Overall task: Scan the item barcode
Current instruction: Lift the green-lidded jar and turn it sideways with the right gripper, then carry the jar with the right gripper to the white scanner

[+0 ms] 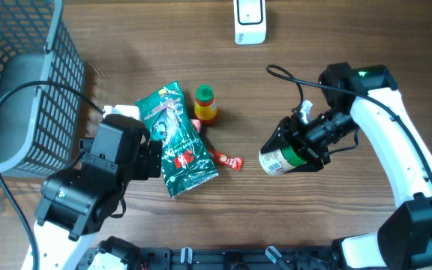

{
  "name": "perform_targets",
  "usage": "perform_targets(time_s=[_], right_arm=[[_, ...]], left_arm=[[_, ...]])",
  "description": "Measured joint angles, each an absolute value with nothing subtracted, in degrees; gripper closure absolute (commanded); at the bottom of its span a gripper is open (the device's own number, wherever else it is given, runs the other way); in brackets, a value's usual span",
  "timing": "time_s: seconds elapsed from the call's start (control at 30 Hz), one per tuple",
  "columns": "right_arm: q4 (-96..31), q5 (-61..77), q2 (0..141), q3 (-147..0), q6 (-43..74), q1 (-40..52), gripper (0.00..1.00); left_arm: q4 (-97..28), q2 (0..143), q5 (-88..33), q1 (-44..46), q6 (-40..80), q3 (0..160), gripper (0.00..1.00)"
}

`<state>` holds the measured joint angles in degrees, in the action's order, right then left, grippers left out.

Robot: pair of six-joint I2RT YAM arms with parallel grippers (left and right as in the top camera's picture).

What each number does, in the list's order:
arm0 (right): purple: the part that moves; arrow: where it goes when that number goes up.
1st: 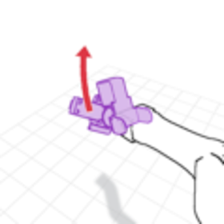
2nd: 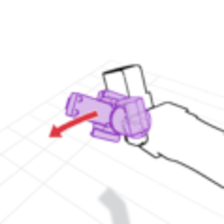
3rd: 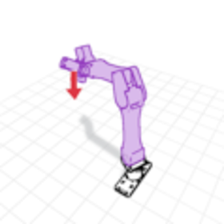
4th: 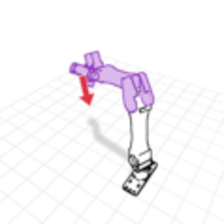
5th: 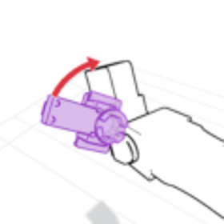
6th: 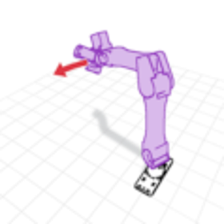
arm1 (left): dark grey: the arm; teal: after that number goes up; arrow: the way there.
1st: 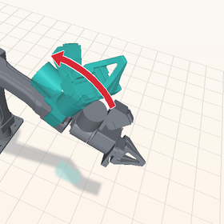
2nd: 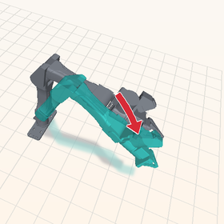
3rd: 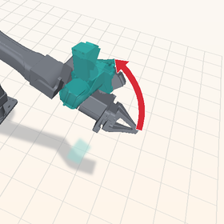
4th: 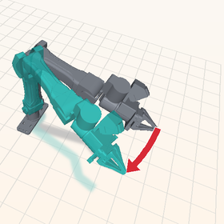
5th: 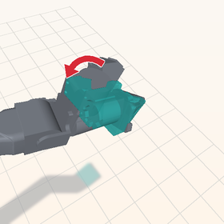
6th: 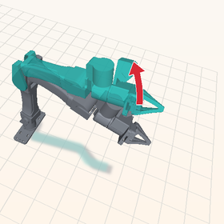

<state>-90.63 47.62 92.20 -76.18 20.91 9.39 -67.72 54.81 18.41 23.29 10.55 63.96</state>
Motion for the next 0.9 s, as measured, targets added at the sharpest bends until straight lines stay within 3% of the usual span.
perform_targets(time_s=[0.37, 0.63, 0.77, 0.9], right_arm=[[-87.9, 47.6, 91.9, -76.2, 23.2, 13.6, 0.43], [-62.2, 38.9, 91.9, -76.1, 25.5, 14.3, 0.36], [-52.2, 32.1, 91.9, -76.1, 25.7, 14.3, 0.47], [-46.3, 23.8, 91.9, -76.1, 25.7, 14.3, 0.39]], left_arm=[[-67.7, 54.8, 18.4, 23.3, 10.5, 64.0, 0.00], [-67.7, 54.8, 18.4, 23.3, 10.5, 64.0, 0.00], [-67.7, 54.8, 18.4, 23.3, 10.5, 64.0, 0.00], [-67.7, 54.8, 18.4, 23.3, 10.5, 64.0, 0.00]])
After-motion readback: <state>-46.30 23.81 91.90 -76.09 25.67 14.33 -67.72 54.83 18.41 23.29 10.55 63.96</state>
